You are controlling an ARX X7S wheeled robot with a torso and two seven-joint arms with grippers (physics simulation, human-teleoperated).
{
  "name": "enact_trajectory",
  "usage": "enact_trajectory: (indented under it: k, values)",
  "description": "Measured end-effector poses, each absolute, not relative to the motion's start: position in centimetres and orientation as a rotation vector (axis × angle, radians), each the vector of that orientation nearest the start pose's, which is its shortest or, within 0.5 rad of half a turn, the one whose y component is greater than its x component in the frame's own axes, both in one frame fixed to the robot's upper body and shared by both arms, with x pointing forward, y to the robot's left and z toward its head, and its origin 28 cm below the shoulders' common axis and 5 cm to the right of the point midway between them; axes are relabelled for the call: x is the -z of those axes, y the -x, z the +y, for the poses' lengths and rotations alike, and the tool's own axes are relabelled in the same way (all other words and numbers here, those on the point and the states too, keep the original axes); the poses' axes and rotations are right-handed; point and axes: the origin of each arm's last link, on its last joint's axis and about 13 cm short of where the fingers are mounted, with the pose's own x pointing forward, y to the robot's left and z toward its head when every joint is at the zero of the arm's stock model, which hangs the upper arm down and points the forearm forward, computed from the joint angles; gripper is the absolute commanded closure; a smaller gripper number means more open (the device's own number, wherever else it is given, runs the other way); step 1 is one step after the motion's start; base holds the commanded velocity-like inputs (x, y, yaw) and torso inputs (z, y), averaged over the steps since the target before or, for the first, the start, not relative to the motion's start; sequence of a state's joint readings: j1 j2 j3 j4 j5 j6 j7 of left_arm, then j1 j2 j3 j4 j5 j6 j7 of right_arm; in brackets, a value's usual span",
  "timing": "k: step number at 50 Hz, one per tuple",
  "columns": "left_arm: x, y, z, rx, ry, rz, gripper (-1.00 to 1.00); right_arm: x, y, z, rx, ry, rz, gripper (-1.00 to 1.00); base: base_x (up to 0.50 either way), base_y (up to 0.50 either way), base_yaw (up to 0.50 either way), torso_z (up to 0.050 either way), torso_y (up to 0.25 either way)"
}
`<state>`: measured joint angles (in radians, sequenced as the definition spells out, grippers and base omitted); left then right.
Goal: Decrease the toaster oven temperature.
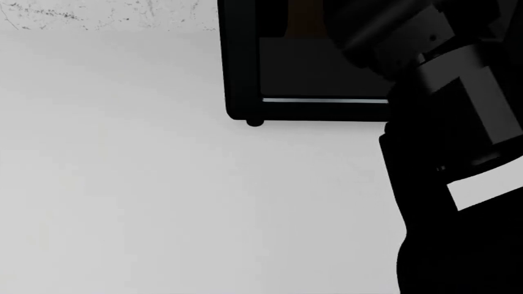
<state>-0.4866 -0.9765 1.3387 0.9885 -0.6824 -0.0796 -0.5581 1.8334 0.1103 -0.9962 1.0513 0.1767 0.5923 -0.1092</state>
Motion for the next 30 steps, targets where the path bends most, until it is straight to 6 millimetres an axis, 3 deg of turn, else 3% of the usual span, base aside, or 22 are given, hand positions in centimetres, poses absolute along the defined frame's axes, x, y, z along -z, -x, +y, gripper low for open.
enact_trajectory:
  k: [30]
  values:
    - [-14.2,-9.0,18.6,0.914,-0.006,0.006,-1.0,-41.4,-40.9,-10.9,0.07,1.205,0.008,1.0,0.02,0.0,0.01,0.0,0.0]
